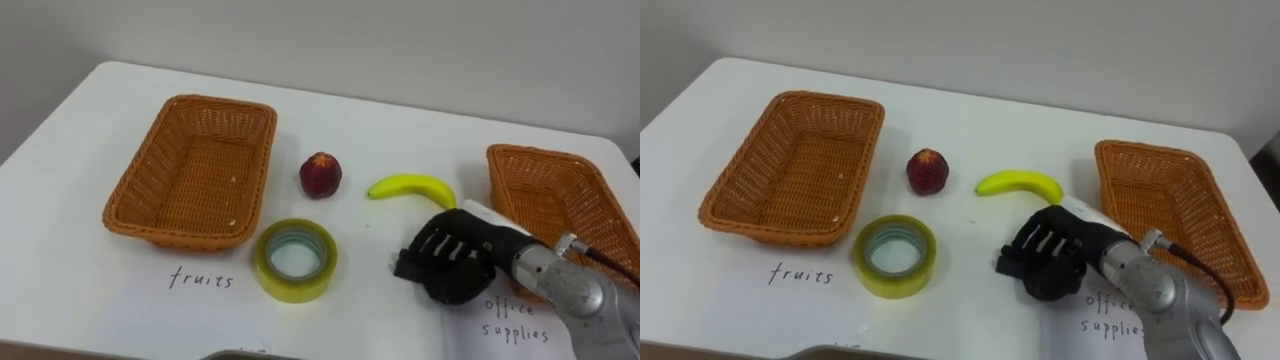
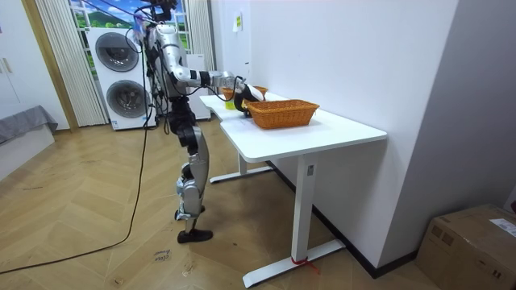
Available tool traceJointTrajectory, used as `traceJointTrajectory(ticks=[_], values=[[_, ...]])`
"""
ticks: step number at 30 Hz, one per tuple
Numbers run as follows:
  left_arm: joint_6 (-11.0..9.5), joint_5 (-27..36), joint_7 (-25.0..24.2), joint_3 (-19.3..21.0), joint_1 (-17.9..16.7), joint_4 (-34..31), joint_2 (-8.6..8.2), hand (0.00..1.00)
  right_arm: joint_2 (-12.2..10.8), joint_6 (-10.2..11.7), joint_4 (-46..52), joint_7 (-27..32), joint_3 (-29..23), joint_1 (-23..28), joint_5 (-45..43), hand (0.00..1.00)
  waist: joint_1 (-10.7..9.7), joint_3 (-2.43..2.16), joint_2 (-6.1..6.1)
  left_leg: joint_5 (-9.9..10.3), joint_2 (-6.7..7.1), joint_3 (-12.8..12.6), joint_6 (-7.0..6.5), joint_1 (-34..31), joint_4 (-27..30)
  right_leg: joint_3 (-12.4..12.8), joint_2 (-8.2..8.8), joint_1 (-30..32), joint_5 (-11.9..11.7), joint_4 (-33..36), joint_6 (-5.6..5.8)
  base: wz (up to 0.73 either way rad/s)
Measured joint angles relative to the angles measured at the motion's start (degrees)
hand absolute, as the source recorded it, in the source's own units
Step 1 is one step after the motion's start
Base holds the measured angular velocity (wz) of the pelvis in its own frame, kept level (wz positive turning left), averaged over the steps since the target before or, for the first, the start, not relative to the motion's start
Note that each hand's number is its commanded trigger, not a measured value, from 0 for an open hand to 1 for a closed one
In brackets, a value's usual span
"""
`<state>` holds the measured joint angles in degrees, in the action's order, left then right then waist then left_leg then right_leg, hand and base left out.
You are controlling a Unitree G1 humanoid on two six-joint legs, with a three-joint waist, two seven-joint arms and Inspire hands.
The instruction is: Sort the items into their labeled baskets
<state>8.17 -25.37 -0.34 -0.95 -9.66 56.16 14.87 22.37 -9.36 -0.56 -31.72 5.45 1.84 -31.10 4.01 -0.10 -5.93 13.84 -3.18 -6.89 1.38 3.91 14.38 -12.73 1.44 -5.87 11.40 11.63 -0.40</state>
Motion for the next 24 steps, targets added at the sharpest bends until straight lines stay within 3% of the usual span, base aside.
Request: traceJointTrajectory(ticks=[9,11,16,18,24], values=[[-2.9,0.0,2.7,0.2,0.2,1.1,-0.31,0.00,-0.2,1.1,2.0,1.1,-0.1,0.5,1.2,1.00,-0.4,0.15,0.00,0.0,-0.09,-0.9,0.00,-0.1,0.2,1.6,-0.07,0.9,-0.1,0.4,0.07,-0.07],[-3.8,0.1,2.7,0.2,-0.1,2.5,-0.30,0.00,-0.2,1.7,2.3,1.1,-0.4,0.5,1.5,1.00,-0.7,0.33,0.08,0.0,-0.08,-1.0,-0.01,0.2,0.1,1.8,-0.05,0.9,-0.1,0.7,0.07,-0.08],[-3.8,0.0,2.4,0.4,-1.1,3.2,-0.47,0.00,-0.3,2.5,8.3,1.5,-4.6,0.5,2.4,1.00,-1.2,0.85,0.49,0.0,-0.03,-1.1,-0.03,0.5,-0.8,1.9,-0.05,1.0,-0.1,1.0,0.08,-0.01],[-3.8,-0.2,2.4,0.4,-2.0,3.2,-0.52,0.00,-0.4,2.7,10.1,2.8,-6.1,0.5,4.2,1.00,-1.2,0.84,0.51,0.0,-0.03,-1.0,-0.03,0.5,-0.9,1.9,-0.09,0.8,-0.1,0.9,0.09,0.00],[-4.6,-0.6,2.7,1.1,-3.9,2.8,-0.95,0.00,-1.3,6.2,14.6,9.4,-10.5,0.4,8.7,1.00,-1.7,0.41,0.23,-0.1,-0.02,-0.9,-0.08,0.4,-0.6,2.0,-0.16,0.5,-0.1,0.1,0.11,0.02]])
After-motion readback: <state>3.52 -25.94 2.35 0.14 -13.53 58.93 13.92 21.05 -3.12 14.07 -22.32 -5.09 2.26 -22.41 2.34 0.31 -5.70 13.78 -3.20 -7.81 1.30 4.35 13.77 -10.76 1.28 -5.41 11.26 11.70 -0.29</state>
